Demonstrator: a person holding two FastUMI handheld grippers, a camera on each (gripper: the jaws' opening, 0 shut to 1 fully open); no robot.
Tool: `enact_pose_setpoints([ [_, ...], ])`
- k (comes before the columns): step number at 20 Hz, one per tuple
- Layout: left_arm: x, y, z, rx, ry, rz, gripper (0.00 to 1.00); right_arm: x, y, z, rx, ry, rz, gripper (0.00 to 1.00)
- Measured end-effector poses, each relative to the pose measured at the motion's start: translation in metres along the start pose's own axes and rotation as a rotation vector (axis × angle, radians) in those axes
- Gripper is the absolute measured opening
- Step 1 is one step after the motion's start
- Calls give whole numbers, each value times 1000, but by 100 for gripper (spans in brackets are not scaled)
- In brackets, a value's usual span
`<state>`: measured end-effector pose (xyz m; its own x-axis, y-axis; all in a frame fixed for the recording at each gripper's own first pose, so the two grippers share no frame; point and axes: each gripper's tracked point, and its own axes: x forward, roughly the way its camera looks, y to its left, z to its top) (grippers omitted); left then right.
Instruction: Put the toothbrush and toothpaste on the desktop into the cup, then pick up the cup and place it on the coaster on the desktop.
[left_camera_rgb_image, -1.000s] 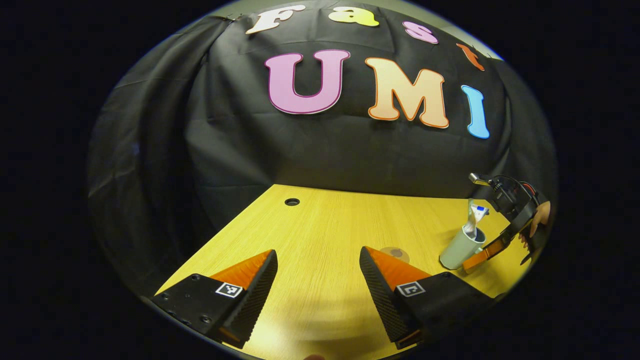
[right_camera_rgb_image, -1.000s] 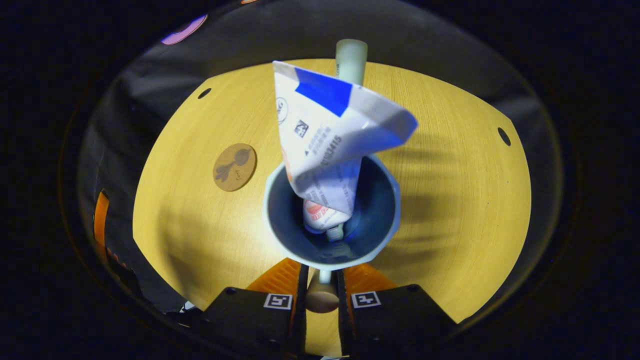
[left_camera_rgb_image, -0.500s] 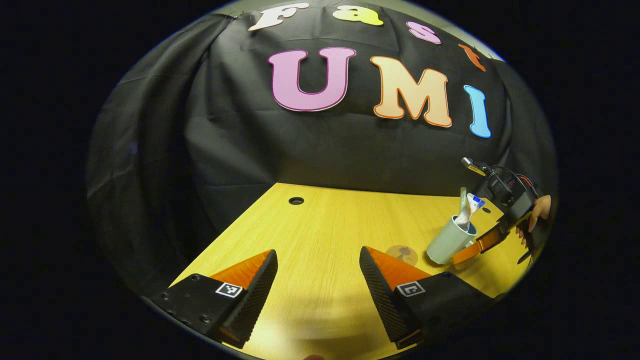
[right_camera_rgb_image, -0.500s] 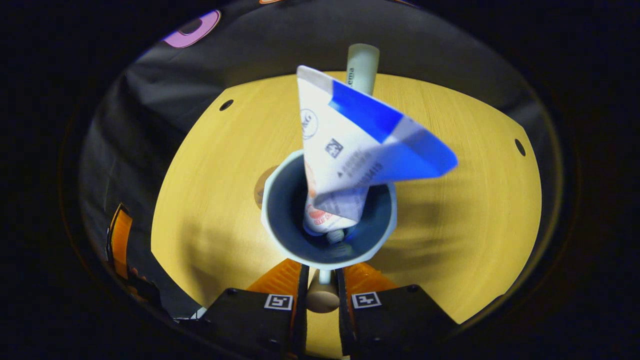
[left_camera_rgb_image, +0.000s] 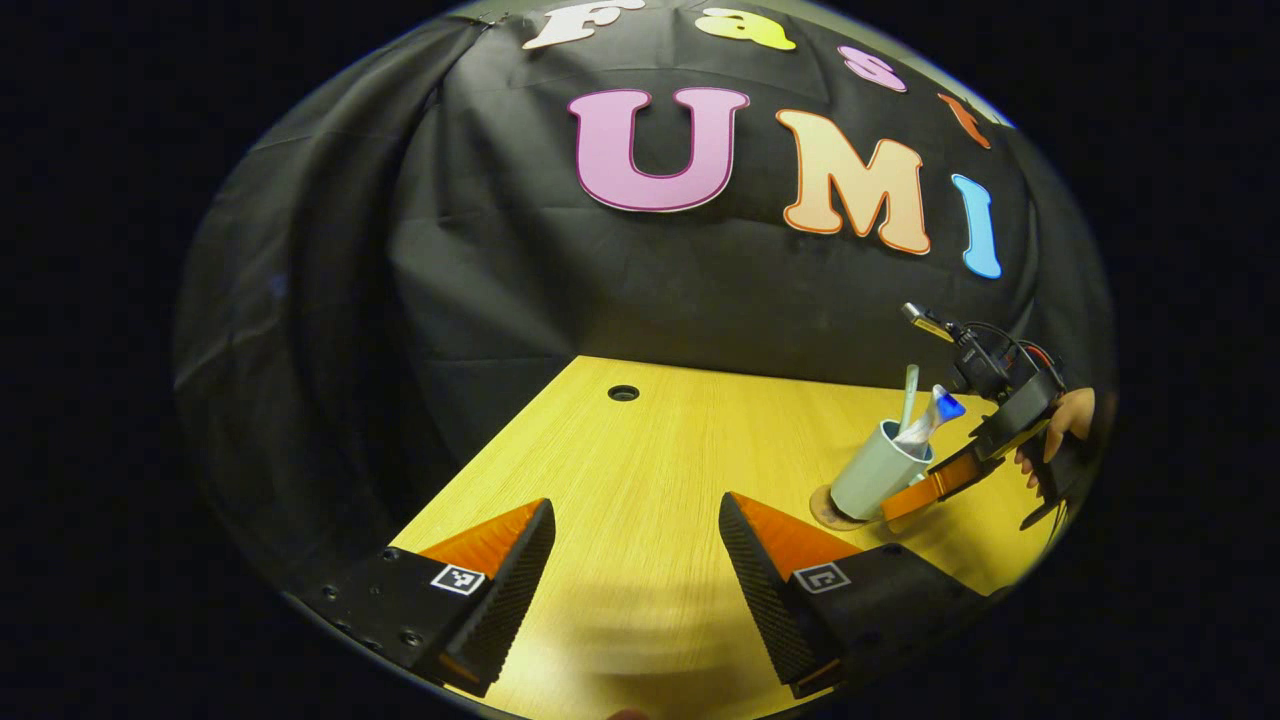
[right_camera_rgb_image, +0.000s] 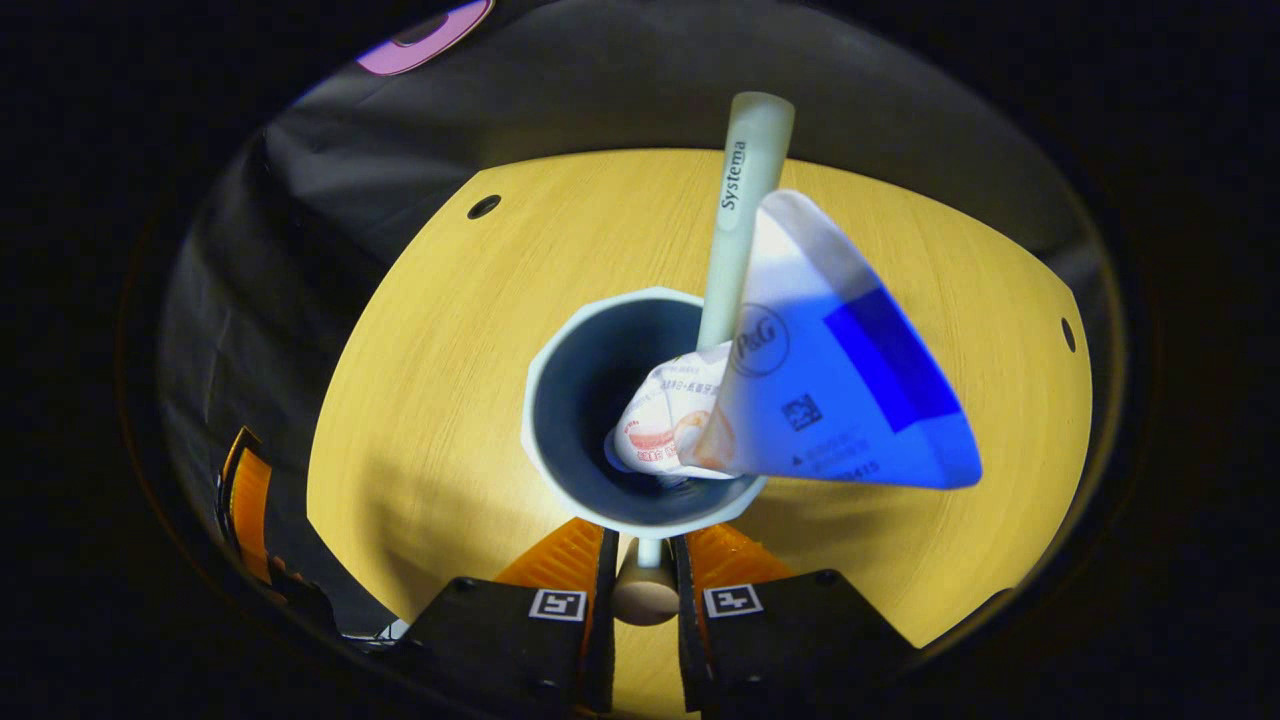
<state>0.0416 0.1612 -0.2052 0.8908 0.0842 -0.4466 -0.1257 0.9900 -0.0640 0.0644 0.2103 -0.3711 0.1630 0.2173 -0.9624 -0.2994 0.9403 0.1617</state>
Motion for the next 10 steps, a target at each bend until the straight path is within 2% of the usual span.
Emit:
enact_pose_setpoints([
  [1,2,1,1,2,1,-1,95,3,-2,-2,-10,4,-13,28],
  [2,4,1,1,5,0,-4,95,6,-2,-4,-22,13,-32,24],
  [4,7,-3,3,11,-5,-17,95,14,4,-3,-44,11,-48,29],
  [5,8,-6,5,13,-8,-27,95,6,3,-8,-43,7,-41,31],
  [6,9,-11,6,15,-8,-40,95,-2,-1,-7,-44,-8,-38,28],
  [7,10,-16,7,17,-9,-50,95,-10,-3,-5,-48,-22,-37,36],
  [8,10,-22,8,19,-12,-62,95,-19,-5,-1,-51,-40,-41,38],
  [10,10,-36,12,26,-17,-89,95,-30,-12,2,-70,-78,-67,78],
])
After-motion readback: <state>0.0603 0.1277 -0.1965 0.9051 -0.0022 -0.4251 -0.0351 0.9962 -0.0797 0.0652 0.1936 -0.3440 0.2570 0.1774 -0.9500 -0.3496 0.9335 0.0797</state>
